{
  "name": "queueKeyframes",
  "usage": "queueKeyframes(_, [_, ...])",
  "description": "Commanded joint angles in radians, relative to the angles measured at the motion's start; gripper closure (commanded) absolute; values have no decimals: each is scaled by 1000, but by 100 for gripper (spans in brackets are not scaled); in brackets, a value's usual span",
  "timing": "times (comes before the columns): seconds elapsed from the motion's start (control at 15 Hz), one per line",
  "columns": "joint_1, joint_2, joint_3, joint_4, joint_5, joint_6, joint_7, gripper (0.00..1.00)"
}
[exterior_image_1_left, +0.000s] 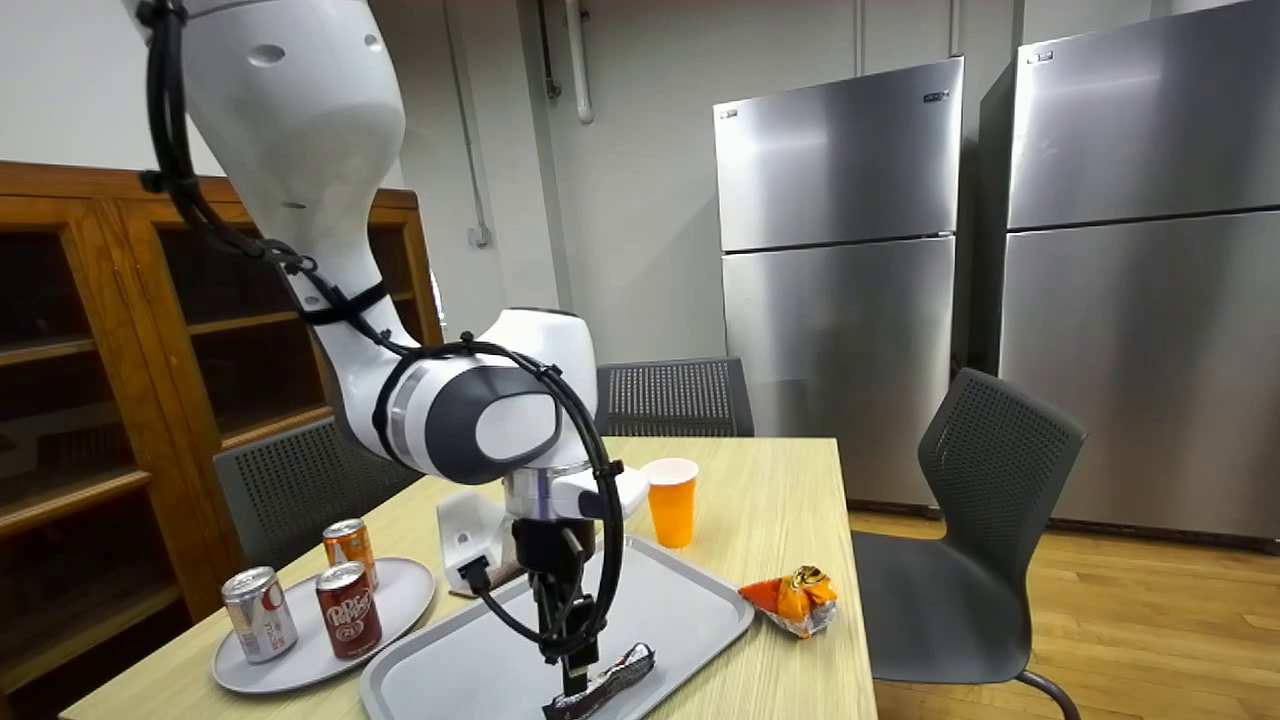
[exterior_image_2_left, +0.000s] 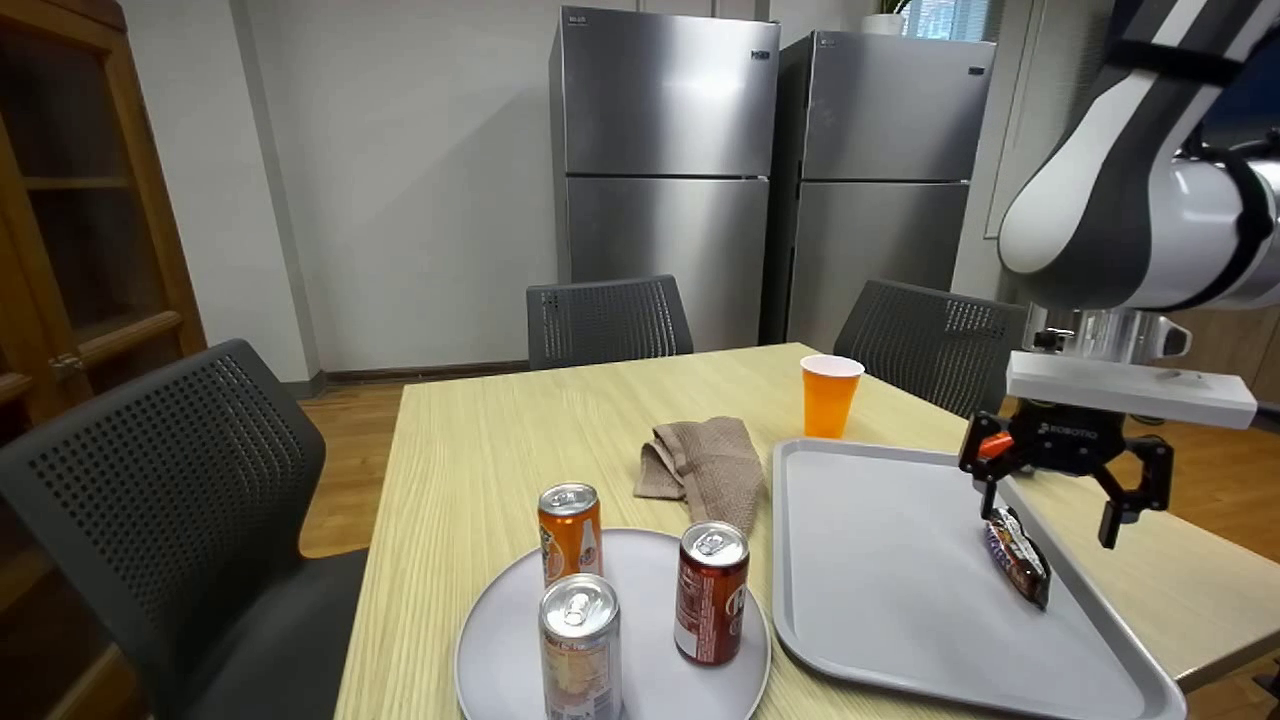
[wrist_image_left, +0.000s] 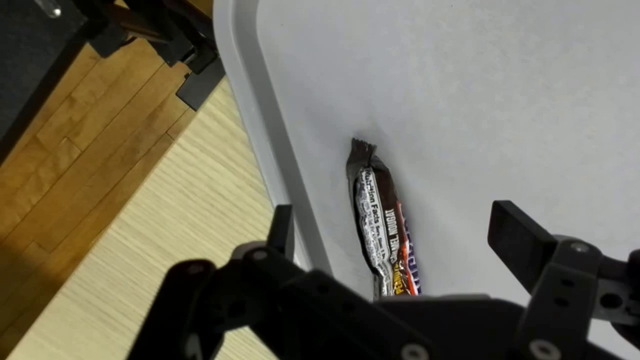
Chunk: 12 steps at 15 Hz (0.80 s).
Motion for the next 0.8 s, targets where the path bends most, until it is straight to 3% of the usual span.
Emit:
queueKeyframes(0.0, [5, 7, -11, -11, 42, 41, 38, 0])
queueKeyframes(0.73, [23, 129, -35, 90, 25, 77, 7, 0])
